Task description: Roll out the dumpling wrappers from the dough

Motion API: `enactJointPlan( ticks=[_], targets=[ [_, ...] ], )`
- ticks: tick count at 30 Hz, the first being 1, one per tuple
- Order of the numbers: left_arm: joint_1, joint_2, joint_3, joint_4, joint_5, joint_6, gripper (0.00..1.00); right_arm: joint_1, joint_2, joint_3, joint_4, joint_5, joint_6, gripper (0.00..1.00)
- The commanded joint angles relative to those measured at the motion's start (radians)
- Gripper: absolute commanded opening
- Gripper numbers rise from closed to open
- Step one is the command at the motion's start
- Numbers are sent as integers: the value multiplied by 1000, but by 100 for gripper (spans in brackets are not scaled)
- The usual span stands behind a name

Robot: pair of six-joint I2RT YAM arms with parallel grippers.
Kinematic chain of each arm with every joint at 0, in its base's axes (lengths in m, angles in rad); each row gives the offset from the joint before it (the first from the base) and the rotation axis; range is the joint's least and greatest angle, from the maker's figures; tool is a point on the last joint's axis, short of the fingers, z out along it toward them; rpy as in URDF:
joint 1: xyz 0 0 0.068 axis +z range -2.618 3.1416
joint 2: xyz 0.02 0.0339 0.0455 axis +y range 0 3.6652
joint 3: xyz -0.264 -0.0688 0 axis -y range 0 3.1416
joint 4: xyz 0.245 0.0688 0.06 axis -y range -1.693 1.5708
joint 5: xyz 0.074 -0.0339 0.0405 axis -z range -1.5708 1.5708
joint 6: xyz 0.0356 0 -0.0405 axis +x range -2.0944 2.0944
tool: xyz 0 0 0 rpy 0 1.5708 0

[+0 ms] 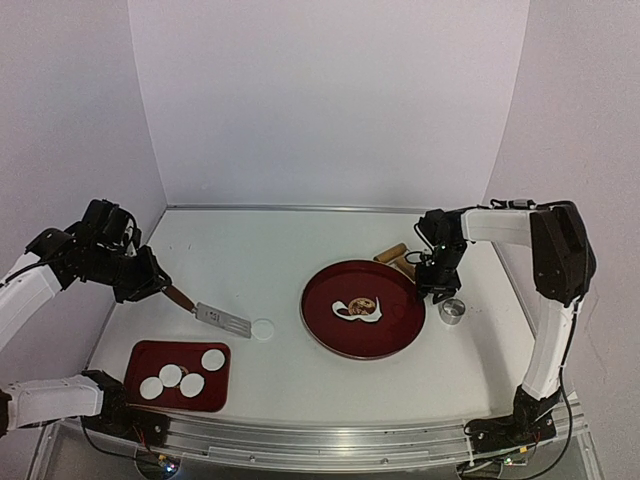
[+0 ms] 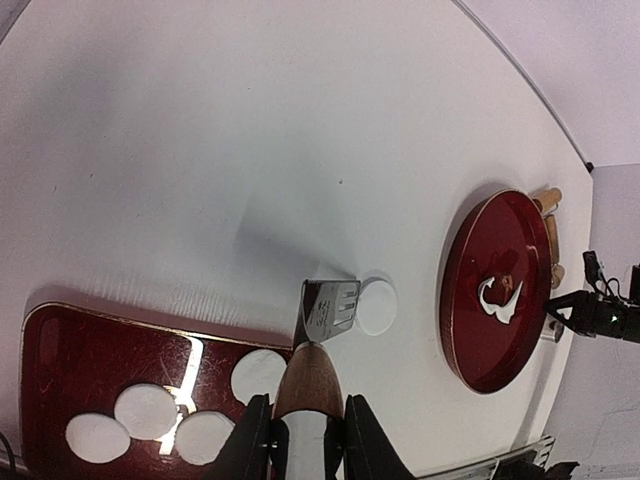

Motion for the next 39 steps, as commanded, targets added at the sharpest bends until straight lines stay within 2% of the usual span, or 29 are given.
enactJointPlan(
  ticks=[1, 10, 16, 33, 39],
  targets=[
    [13, 7, -21, 84, 57, 57, 0, -2, -51, 33, -30, -8, -8, 47],
    [65, 38, -52, 62, 98, 76, 0, -3, -57, 41, -44, -26, 12, 47],
    [88, 39, -96, 104, 119, 72, 0, -2, -66, 34, -44, -38, 18, 47],
    [120, -137, -419, 378, 194, -50, 0, -2, -87, 41, -53, -43, 24, 47],
    [121, -145, -526, 517, 246, -103, 0, -3, -82, 64, -76, -39, 20, 47]
  ],
)
